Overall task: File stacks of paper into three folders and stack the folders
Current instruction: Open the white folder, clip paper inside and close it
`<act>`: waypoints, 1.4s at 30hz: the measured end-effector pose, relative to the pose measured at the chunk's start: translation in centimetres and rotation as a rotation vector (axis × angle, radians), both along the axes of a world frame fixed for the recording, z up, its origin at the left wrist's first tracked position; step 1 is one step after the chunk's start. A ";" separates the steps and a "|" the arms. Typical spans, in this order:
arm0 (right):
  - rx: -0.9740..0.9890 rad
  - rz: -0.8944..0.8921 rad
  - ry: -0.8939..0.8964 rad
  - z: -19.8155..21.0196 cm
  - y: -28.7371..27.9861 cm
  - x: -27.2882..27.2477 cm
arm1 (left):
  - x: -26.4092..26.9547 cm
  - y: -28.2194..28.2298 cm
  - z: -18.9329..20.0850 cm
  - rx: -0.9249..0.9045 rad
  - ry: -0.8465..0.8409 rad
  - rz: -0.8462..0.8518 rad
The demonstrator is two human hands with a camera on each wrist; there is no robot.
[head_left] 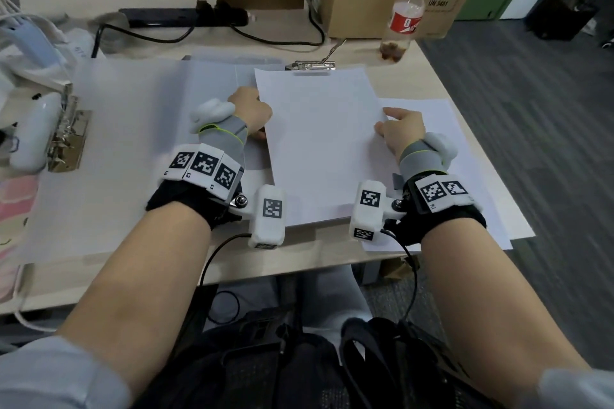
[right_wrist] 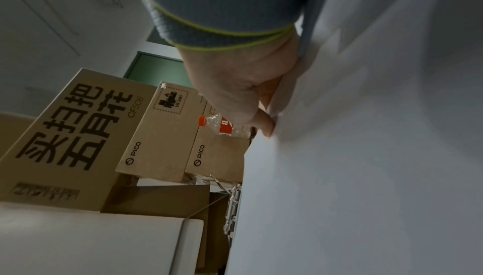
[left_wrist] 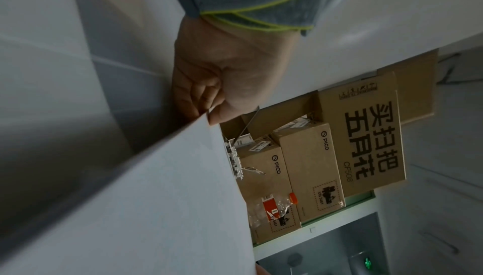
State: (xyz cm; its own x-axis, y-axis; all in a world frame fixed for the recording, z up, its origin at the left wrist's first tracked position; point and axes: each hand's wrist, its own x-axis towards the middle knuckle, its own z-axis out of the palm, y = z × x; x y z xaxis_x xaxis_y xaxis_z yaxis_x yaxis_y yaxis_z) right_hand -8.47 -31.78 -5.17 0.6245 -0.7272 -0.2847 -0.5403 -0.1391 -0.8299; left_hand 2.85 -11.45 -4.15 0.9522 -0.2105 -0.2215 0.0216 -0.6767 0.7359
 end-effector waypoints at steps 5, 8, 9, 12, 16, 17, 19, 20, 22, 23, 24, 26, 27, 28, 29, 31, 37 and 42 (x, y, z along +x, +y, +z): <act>-0.122 0.047 0.117 -0.5 -0.7 0.4 | -0.1 0.0 0.9 0.090 -0.036 -0.045; -0.232 0.130 0.238 0.0 -0.5 0.8 | 0.3 0.0 0.5 0.148 -0.059 -0.053; -0.280 0.173 0.292 0.1 -0.4 0.9 | 0.4 0.0 0.5 0.166 -0.069 -0.057; -0.379 0.290 0.414 0.1 -0.3 1.5 | 0.5 -0.1 0.7 0.226 -0.083 -0.093; -0.483 0.390 0.530 -0.1 -0.2 2.3 | 0.7 -0.2 1.0 0.323 -0.115 -0.150; -0.491 0.412 0.556 0.1 -0.2 2.5 | 0.7 -0.2 1.1 0.345 -0.123 -0.156; -0.548 0.428 0.609 0.5 0.1 2.8 | 0.6 -0.3 1.5 0.405 -0.152 -0.170; -0.603 0.430 0.632 1.0 0.5 3.1 | 0.7 -0.3 1.8 0.438 -0.177 -0.175; -0.663 0.447 0.649 1.1 1.0 4.1 | 1.3 -0.5 1.9 0.489 -0.212 -0.202; -0.679 0.475 0.629 1.0 1.2 4.8 | 1.7 -0.8 1.9 0.505 -0.231 -0.233; -0.688 0.521 0.589 0.9 1.4 5.4 | 2.0 -1.2 1.9 0.517 -0.250 -0.266; -0.656 0.602 0.522 1.2 2.0 6.4 | 2.6 -2.0 2.0 0.518 -0.236 -0.316; -0.602 0.610 0.478 1.4 2.2 6.7 | 2.7 -2.3 2.0 0.495 -0.198 -0.346; -0.554 0.611 0.422 1.4 2.1 7.0 | 2.7 -2.4 2.1 0.472 -0.146 -0.381; -0.486 0.583 0.378 1.3 2.0 7.5 | 2.8 -2.4 2.1 0.455 -0.104 -0.414; -0.322 0.499 0.275 1.0 1.7 8.8 | 3.1 -2.1 2.2 0.416 -0.060 -0.435; 0.025 0.354 -0.013 -0.3 1.1 12.0 | 4.3 -1.3 1.6 0.316 -0.065 -0.435; 0.140 0.396 -0.246 0.1 2.1 13.2 | 5.7 -0.9 1.3 0.258 -0.082 -0.436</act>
State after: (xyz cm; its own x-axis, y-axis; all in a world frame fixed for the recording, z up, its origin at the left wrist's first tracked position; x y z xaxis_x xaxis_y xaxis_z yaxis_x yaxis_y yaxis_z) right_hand 4.69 -29.68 -5.09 0.9068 -0.3849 -0.1718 -0.2535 -0.1723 -0.9519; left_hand 8.54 -12.38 -2.88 0.8043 -0.5405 -0.2471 -0.3539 -0.7696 0.5315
